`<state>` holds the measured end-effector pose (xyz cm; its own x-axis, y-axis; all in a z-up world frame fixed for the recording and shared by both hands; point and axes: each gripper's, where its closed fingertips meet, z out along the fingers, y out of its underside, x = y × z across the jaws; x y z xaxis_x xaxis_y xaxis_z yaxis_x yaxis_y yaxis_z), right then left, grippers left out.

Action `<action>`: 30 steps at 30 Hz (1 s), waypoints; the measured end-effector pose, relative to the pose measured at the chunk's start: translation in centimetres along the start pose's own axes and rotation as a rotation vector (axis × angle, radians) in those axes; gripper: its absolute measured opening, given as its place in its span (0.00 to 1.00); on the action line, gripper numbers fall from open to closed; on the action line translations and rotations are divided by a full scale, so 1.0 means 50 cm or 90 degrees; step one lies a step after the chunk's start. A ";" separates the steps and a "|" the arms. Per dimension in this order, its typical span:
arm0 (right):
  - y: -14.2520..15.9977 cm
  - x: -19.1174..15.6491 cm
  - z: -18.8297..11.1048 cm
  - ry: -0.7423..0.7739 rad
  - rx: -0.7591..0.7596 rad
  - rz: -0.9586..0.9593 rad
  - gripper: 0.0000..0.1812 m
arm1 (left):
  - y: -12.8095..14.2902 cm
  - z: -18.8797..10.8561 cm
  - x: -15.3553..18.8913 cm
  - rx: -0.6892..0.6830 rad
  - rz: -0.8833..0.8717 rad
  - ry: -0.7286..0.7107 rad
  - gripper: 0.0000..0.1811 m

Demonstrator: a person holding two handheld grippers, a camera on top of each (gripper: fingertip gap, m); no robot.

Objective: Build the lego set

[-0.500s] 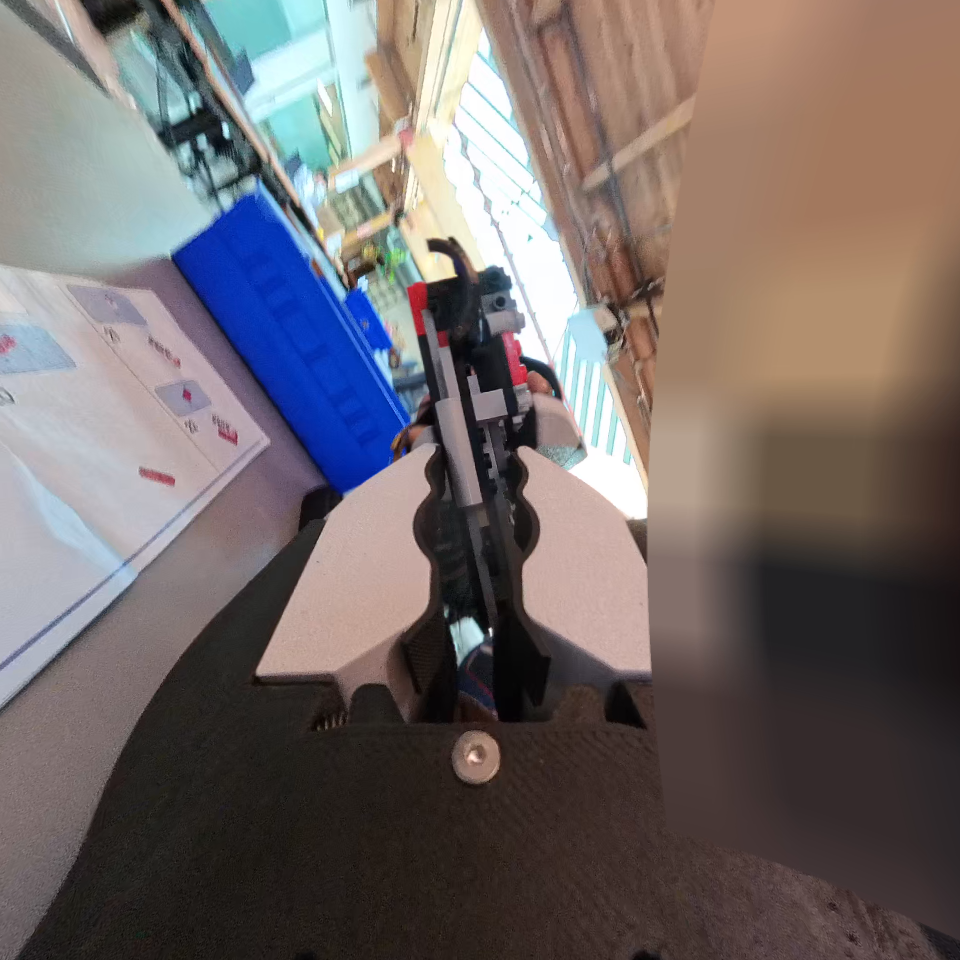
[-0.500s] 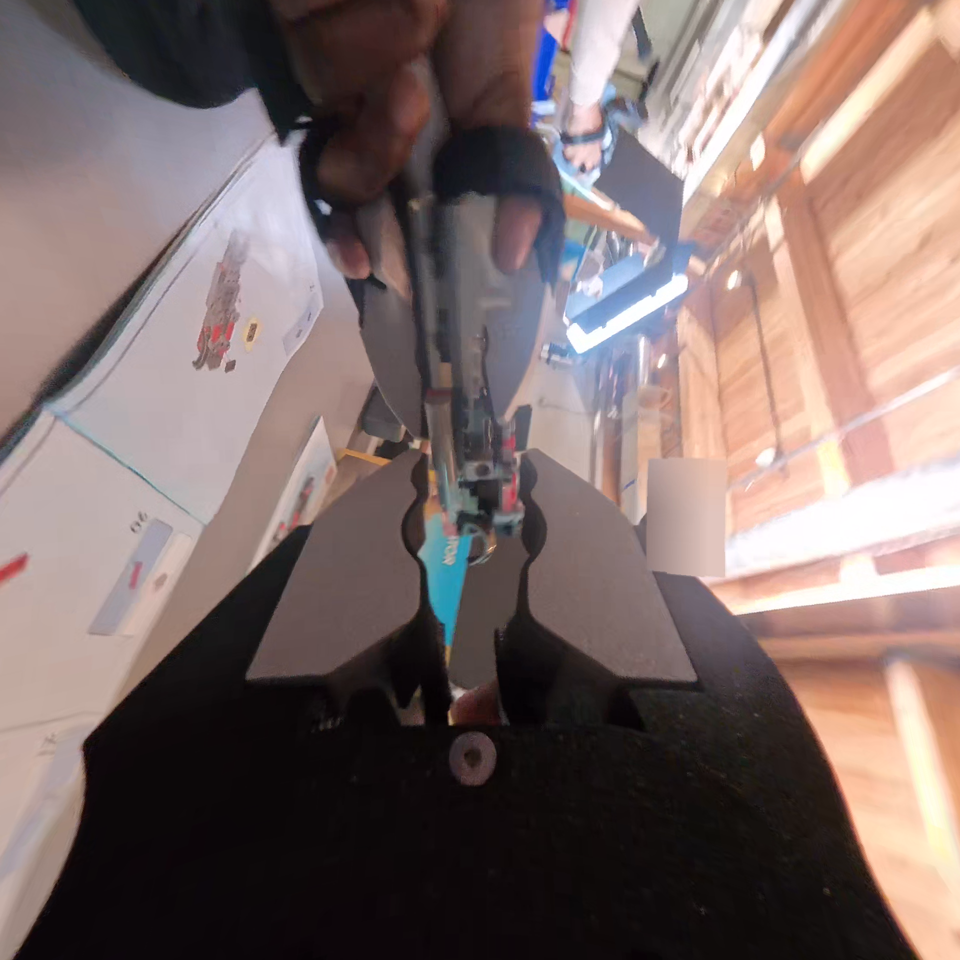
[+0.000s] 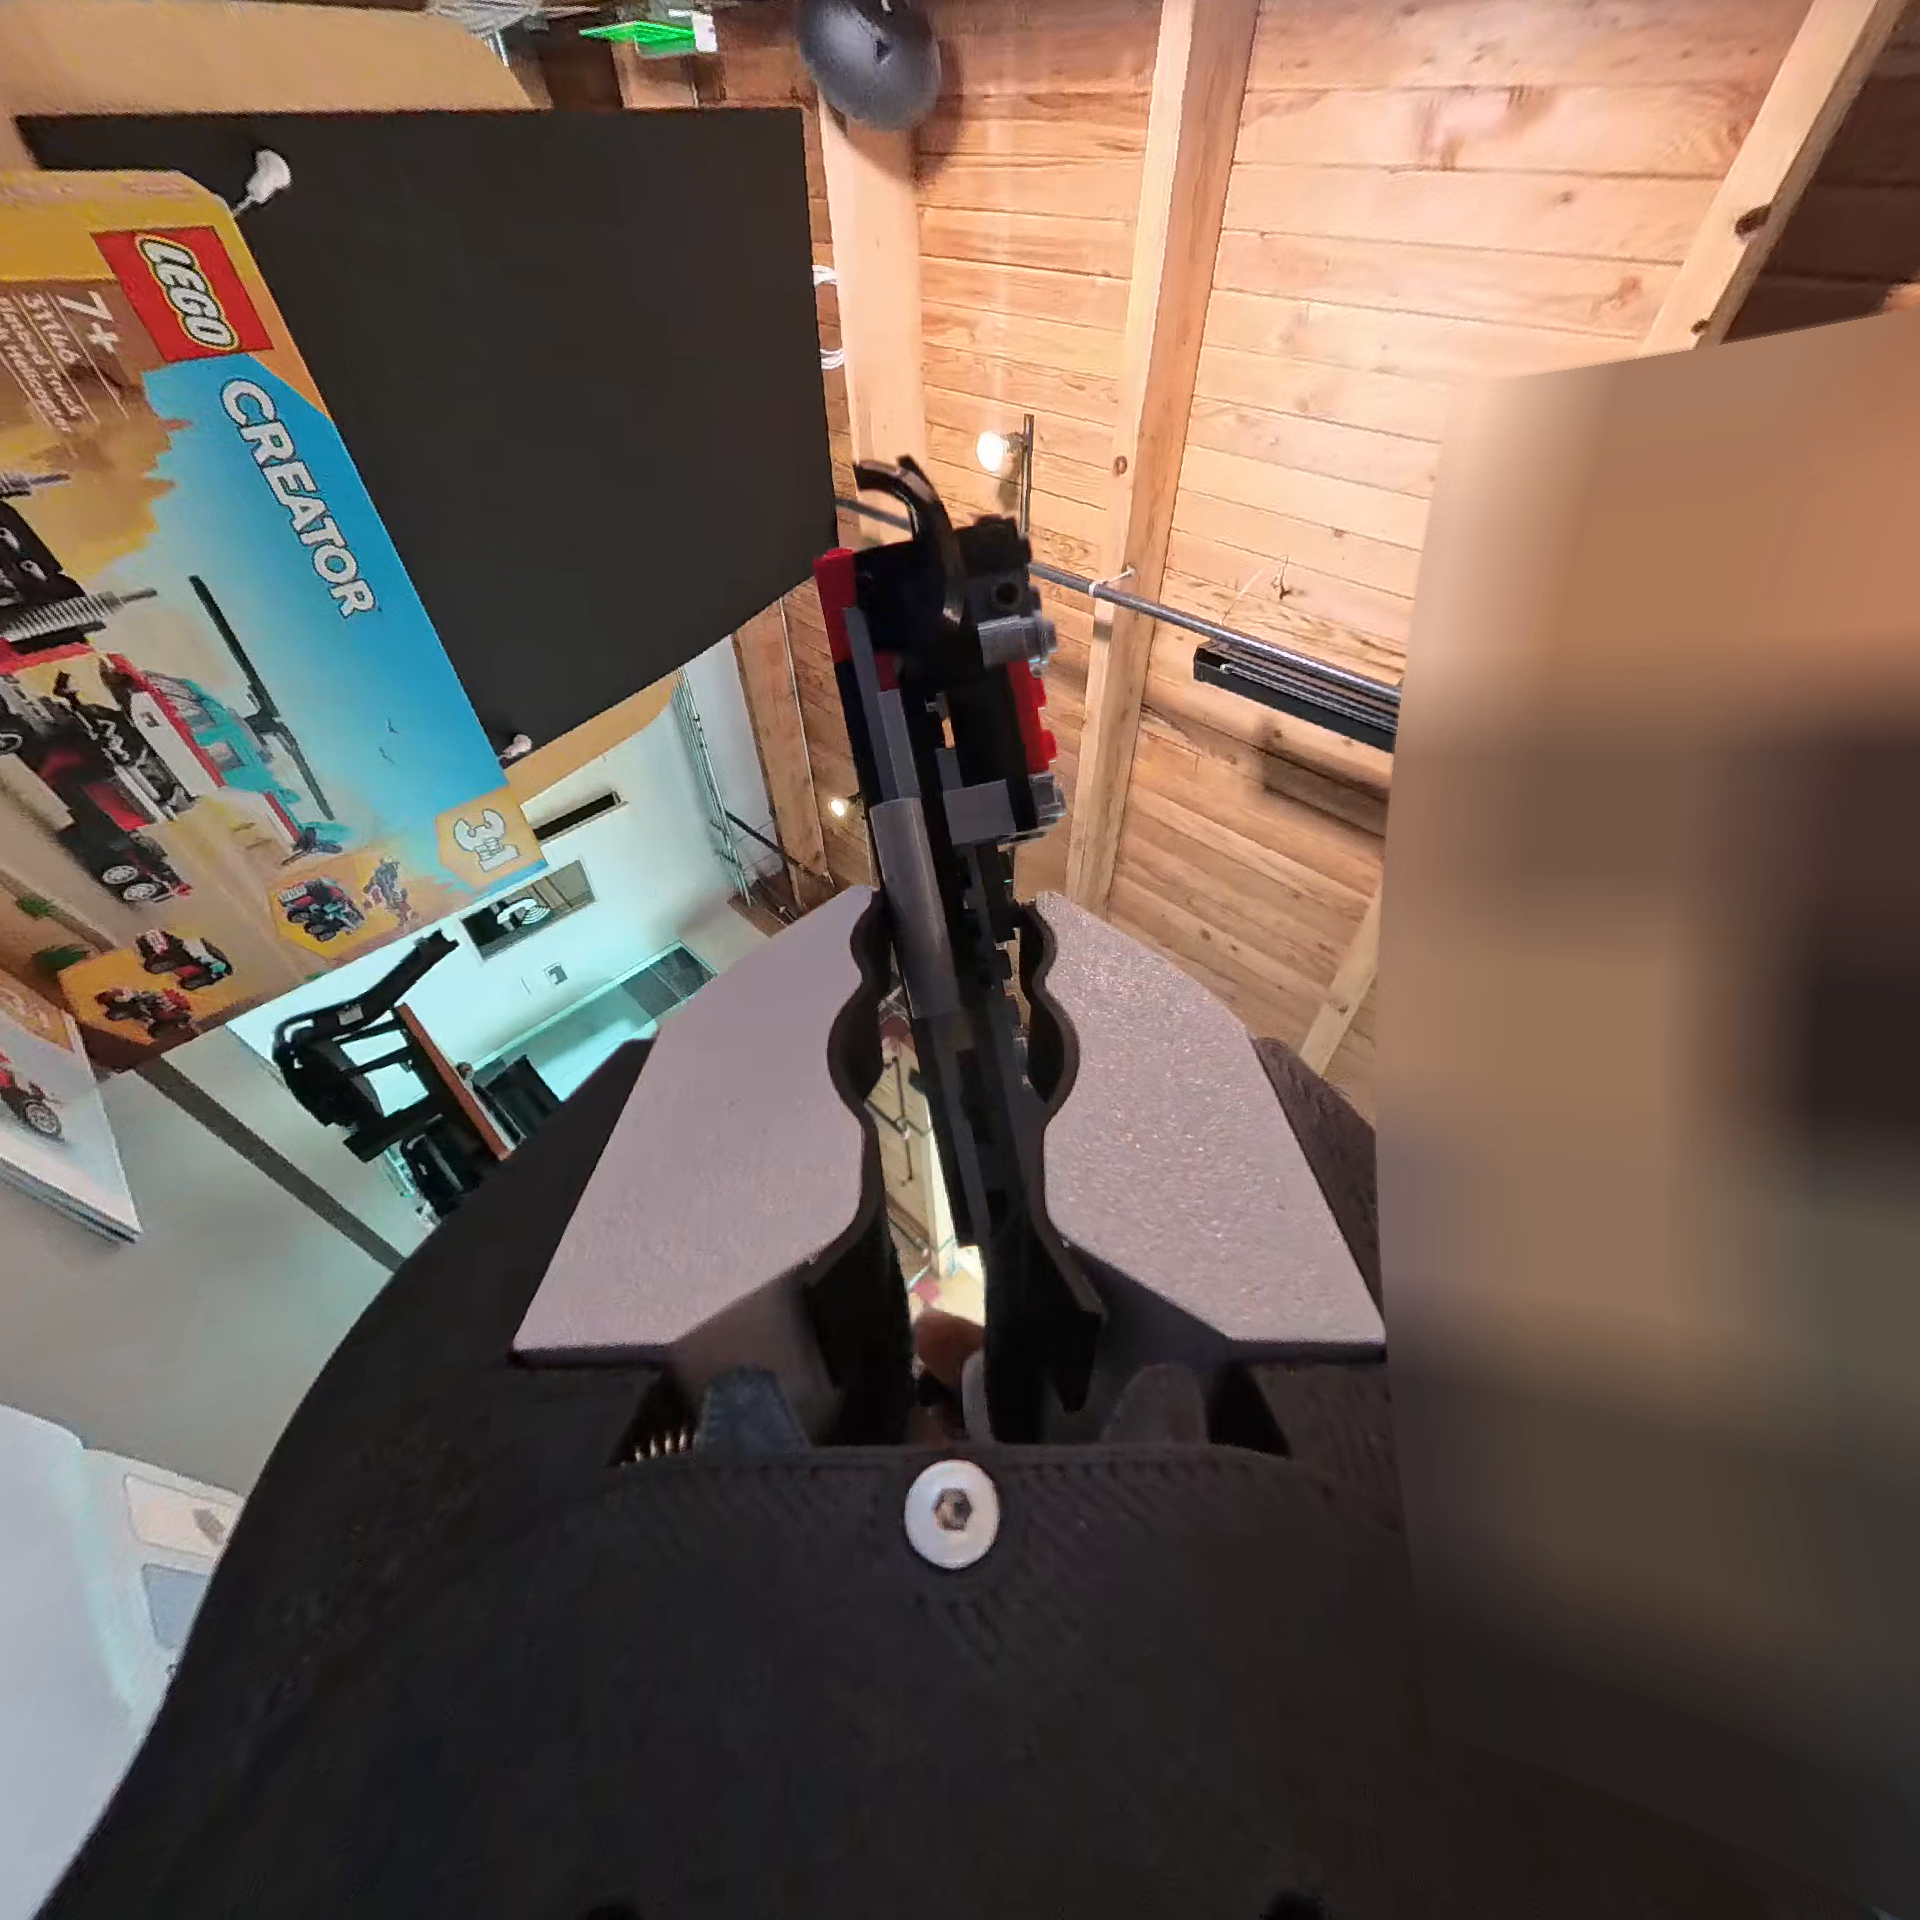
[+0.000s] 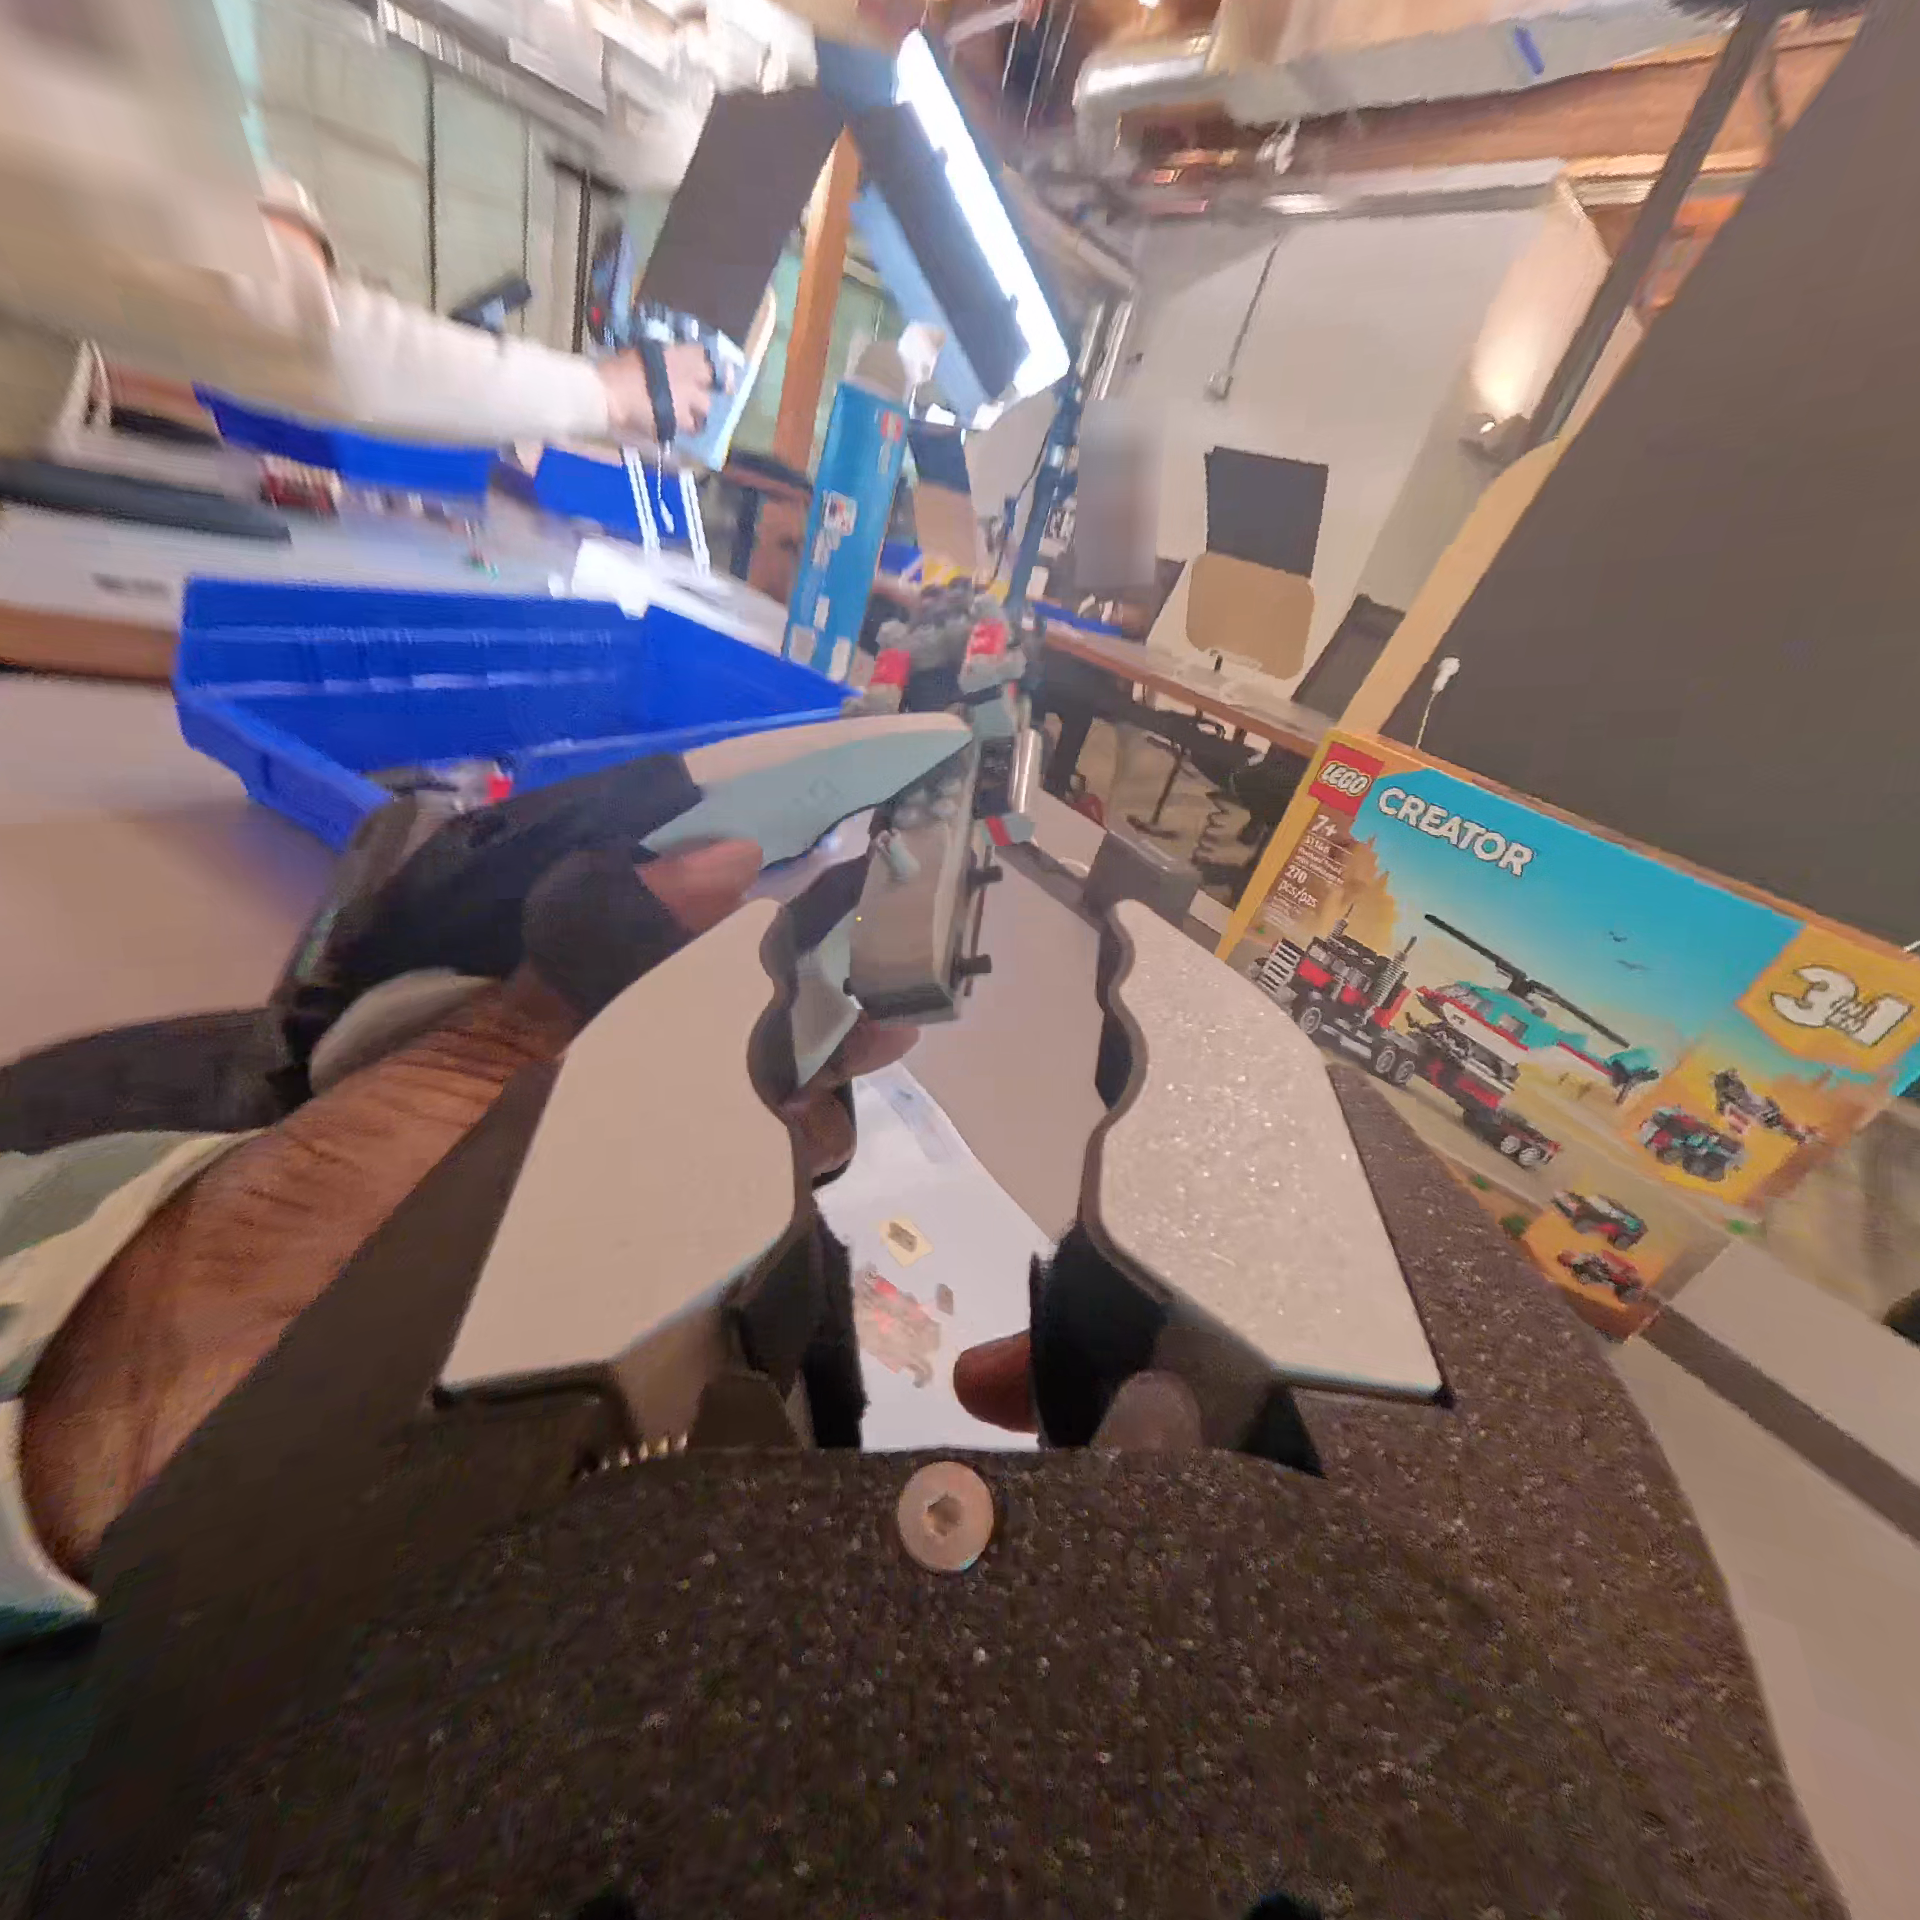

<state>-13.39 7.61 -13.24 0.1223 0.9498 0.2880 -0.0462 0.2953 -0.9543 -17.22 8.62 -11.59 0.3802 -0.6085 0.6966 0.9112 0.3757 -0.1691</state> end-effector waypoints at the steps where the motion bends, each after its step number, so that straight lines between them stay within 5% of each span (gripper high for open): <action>1: 0.004 0.001 0.005 0.000 -0.018 -0.016 0.30 | 0.001 -0.001 0.002 -0.001 0.009 0.000 0.13; 9: 0.013 -0.001 0.001 -0.054 -0.050 -0.076 0.13 | 0.038 -0.004 0.037 -0.072 0.137 0.030 0.13; 12: 0.010 0.006 -0.021 -0.102 -0.035 -0.050 0.13 | 0.062 -0.010 0.048 -0.173 0.208 0.047 0.17; 15: 0.025 0.023 -0.056 -0.193 -0.048 0.031 0.13 | 0.079 -0.040 0.056 -0.313 0.275 0.063 0.33; 20: 0.100 0.038 -0.127 -0.346 -0.167 0.111 0.13 | 0.007 -0.106 0.017 -0.502 0.587 0.002 0.39; 23: 0.165 0.007 -0.153 -0.437 -0.275 0.122 0.13 | -0.042 -0.125 0.006 -0.543 0.735 -0.023 0.39; 30: 0.268 -0.062 -0.194 -0.562 -0.451 0.071 0.13 | -0.055 -0.122 0.006 -0.519 0.767 -0.020 0.38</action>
<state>-4.79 7.64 -27.71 -0.6012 0.7912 -0.1125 0.5916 0.3459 -0.7283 -18.63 3.14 -15.15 0.9703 -0.1987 -0.1378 -0.1117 0.1370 -0.9843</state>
